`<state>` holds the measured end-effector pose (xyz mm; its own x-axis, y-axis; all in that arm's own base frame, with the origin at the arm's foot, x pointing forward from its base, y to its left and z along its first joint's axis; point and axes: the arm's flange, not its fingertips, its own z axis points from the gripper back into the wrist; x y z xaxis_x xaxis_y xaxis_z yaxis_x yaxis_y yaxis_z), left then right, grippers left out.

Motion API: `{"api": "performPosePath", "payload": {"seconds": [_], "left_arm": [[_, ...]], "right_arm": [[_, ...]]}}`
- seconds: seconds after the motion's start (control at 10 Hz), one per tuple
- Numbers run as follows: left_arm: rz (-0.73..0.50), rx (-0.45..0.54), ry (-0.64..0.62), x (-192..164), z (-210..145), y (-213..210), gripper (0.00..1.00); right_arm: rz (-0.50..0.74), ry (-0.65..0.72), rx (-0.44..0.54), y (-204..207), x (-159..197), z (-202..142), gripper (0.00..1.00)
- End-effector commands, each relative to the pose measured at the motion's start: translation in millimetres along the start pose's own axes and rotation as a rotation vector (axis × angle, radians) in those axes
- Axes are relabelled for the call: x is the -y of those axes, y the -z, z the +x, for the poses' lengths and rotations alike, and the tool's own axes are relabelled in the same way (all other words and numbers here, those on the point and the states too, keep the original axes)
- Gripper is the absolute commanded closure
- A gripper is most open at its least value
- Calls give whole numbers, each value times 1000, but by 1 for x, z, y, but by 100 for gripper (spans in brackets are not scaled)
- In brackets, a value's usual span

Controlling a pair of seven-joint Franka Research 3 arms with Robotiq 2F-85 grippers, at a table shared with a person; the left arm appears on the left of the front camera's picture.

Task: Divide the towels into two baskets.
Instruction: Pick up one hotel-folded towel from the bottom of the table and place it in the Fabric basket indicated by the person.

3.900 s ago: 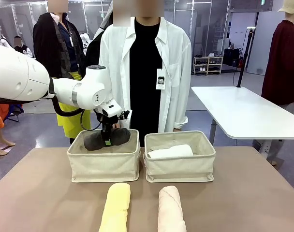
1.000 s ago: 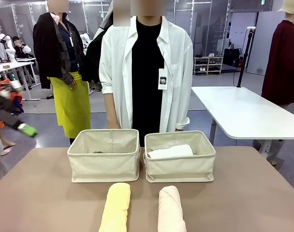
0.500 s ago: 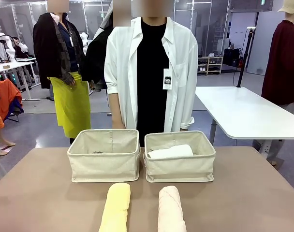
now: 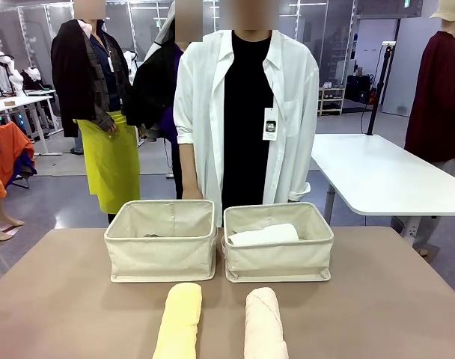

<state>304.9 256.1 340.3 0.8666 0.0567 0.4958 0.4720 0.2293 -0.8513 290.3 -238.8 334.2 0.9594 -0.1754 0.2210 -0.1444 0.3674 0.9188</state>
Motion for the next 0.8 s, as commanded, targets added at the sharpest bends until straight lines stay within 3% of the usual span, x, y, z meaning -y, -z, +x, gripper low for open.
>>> {"api": "performPosePath", "payload": {"seconds": [0.0,0.7], "left_arm": [[13,15,28,18,-5,-4,0],[13,15,28,18,-5,-4,0]], "right_arm": [[1,-8,7,0,-3,-2,0],[1,-8,7,0,-3,-2,0]]}}
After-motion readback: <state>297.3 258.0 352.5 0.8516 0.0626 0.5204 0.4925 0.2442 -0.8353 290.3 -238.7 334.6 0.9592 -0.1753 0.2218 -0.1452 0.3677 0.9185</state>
